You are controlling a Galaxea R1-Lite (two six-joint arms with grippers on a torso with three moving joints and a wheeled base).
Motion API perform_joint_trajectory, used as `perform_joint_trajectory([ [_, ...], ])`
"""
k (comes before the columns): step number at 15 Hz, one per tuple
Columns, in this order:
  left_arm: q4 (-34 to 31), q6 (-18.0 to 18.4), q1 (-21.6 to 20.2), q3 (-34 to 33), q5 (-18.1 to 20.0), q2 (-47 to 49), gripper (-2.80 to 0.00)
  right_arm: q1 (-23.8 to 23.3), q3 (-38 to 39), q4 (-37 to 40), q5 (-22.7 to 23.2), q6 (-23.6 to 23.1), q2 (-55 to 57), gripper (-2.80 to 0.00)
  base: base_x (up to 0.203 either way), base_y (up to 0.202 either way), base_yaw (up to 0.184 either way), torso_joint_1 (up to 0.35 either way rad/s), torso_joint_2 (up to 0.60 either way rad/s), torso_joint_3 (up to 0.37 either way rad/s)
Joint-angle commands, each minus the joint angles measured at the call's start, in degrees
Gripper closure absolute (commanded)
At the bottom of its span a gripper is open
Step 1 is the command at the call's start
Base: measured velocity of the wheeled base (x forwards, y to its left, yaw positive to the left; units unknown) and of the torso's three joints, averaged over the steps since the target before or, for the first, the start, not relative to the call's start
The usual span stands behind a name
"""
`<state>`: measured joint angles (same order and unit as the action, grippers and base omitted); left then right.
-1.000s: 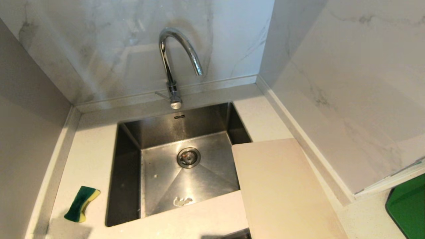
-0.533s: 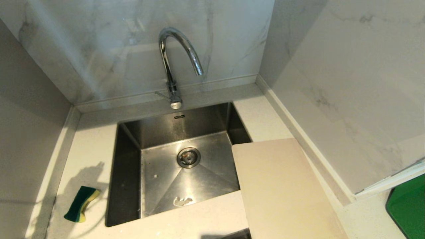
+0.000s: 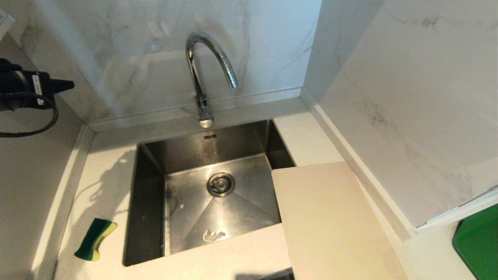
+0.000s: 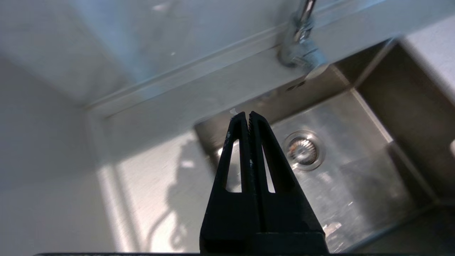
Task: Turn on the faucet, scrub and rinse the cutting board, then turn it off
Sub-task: Turn on the tap
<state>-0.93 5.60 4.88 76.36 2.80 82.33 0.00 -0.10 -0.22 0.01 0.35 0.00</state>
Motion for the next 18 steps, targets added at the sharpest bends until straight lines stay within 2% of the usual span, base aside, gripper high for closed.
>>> perform_joint_trajectory([
  [1, 0.11, -1.88, 2.50, 6.36, 0.07, 9.79, 0.00, 0.00, 0.01, -0.04, -0.01, 0.00, 0.00, 0.00, 0.000, 0.000, 0.000, 0.000, 0.00, 0.000],
  [5, 0.07, -9.28, 5.37, 17.94, 0.46, 19.96, 0.00, 0.00, 0.01, -0.04, -0.01, 0.00, 0.00, 0.00, 0.000, 0.000, 0.000, 0.000, 0.00, 0.000],
  [6, 0.11, -12.07, 6.01, 20.55, 0.57, 22.44, 0.00, 0.00, 0.01, -0.04, -0.01, 0.00, 0.00, 0.00, 0.000, 0.000, 0.000, 0.000, 0.00, 0.000],
  [8, 0.20, -15.00, 6.59, 23.54, 0.84, 25.52, 0.00, 0.00, 0.01, -0.04, -0.01, 0.00, 0.00, 0.00, 0.000, 0.000, 0.000, 0.000, 0.00, 0.000],
  [12, 0.29, -24.07, 6.70, 28.17, 6.93, 29.79, 0.00, 0.00, 0.01, -0.04, -0.01, 0.00, 0.00, 0.00, 0.000, 0.000, 0.000, 0.000, 0.00, 0.000],
  [16, 6.26, -31.34, 6.89, 30.59, 9.70, 34.09, 0.00, 0.00, 0.01, -0.04, -0.01, 0.00, 0.00, 0.00, 0.000, 0.000, 0.000, 0.000, 0.00, 0.000],
  [18, 7.18, -35.29, 6.90, 33.67, 11.66, 35.94, 0.00, 0.00, 0.01, -0.04, -0.01, 0.00, 0.00, 0.00, 0.000, 0.000, 0.000, 0.000, 0.00, 0.000],
])
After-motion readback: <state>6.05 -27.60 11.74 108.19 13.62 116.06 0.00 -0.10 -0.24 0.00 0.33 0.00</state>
